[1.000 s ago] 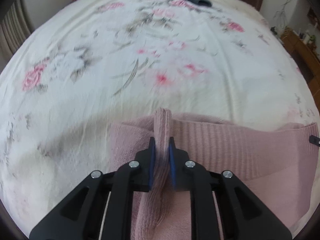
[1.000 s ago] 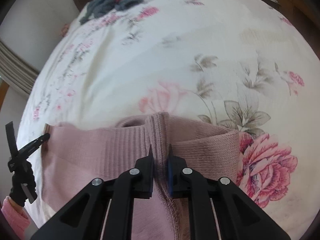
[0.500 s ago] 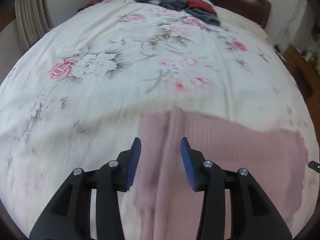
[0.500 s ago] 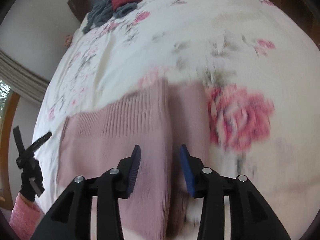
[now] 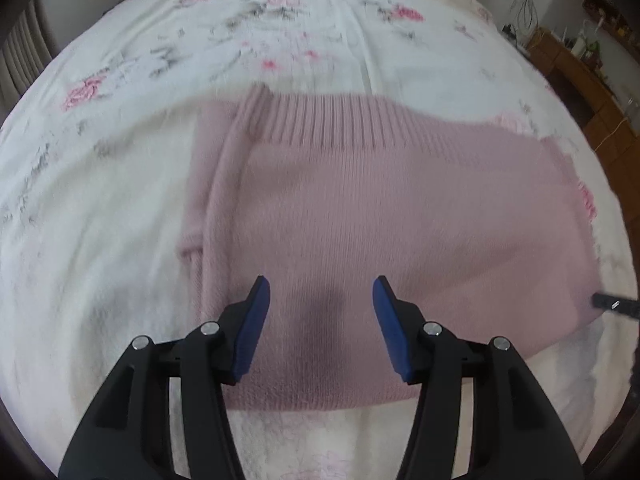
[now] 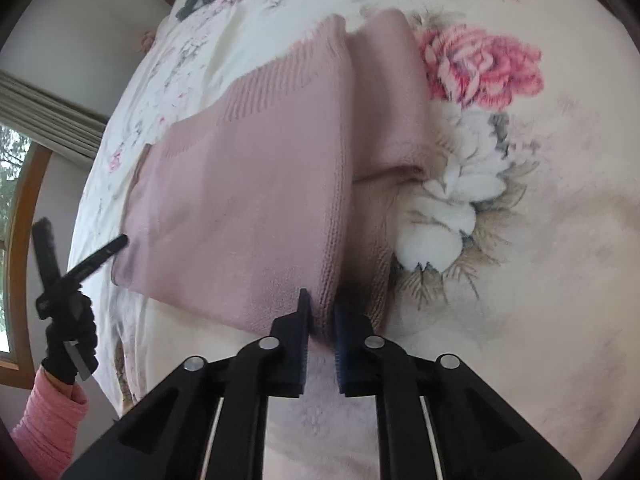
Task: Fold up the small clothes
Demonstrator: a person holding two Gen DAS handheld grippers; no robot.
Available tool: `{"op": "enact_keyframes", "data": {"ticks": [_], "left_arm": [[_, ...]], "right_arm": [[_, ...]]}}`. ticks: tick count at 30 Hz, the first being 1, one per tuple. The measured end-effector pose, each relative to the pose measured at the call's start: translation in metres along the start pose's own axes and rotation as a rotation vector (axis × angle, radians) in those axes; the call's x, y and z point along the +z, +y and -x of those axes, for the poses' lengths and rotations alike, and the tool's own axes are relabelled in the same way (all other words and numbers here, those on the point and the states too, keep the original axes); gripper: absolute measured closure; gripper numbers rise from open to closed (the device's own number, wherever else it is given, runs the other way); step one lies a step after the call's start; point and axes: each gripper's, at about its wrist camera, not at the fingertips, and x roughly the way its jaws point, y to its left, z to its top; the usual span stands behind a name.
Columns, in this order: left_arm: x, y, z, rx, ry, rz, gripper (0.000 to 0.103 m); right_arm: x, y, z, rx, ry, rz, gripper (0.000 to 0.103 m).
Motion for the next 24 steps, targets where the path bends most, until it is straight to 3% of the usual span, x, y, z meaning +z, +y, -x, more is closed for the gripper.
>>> {"op": "enact_keyframes", "data": {"ticks": [5, 19, 24], "left_arm": [[-0.010, 0.004, -0.018, 0.016, 0.048, -0.004, 0.050], [-0.013, 0.009, -0.025, -0.004, 0.042, 0.010, 0.045], [-0.005, 0.003, -0.019, -0.018, 0.049, 0.023, 0.044]], "right_arm": [[-0.001, -0.003, 0.004, -0.022, 0.003, 0.003, 0.095], [-0.008, -0.017, -0.019, -0.024, 0.032, -0.047, 0.095], [-0.003, -0.018, 0.002, 0.002, -0.013, -0.041, 0.076]]}}
